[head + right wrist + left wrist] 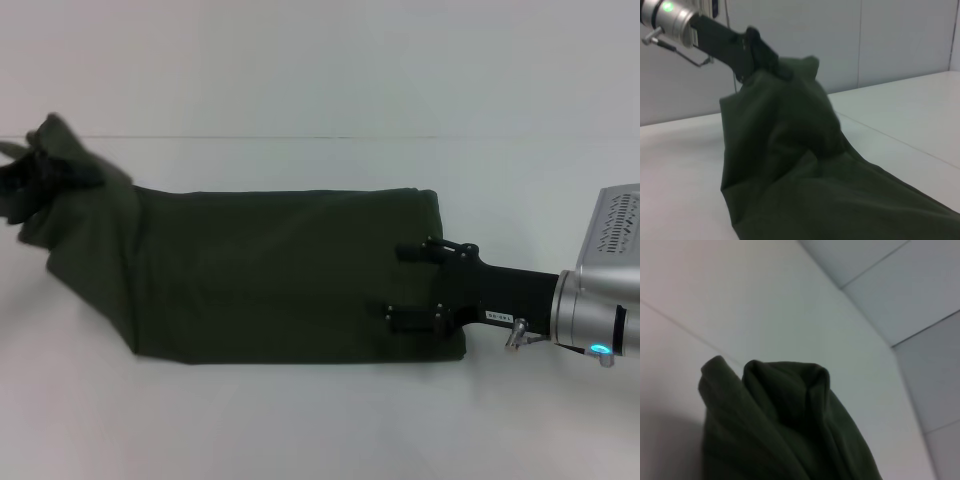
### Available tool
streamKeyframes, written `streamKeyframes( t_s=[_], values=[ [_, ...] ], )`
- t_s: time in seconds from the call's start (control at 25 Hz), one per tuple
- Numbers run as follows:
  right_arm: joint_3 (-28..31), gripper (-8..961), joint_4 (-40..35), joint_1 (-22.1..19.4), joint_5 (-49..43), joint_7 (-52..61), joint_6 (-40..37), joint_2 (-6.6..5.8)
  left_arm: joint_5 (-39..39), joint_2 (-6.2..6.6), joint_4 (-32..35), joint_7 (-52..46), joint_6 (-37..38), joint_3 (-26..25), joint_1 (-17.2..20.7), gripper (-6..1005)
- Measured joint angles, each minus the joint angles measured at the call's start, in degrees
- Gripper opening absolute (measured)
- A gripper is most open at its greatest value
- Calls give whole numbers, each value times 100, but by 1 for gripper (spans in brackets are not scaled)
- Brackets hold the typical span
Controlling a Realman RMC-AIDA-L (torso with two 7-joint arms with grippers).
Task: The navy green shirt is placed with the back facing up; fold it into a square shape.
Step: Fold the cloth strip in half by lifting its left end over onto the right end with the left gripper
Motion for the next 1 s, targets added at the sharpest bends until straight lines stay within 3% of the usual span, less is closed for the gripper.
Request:
streamKeyframes(
  t_s=[0.12,0.4,0.64,1.0],
  values=[
    [0,929,26,-2,5,-4,79,0,-297,-170,-51,-110,134,37,-127,120],
    [-3,928,171,-8,195,-165,199,0,-847,-879,-407,64,50,59,-550,119],
    [-3,928,198,-32,227,-194,242,0,-933,-1305,-862,402,-433,189,-744,119],
    [7,928,214,-76,251,-198,260,-8,-1587,-1359,-2082,1420,-1210,187,-828,118]
  ],
)
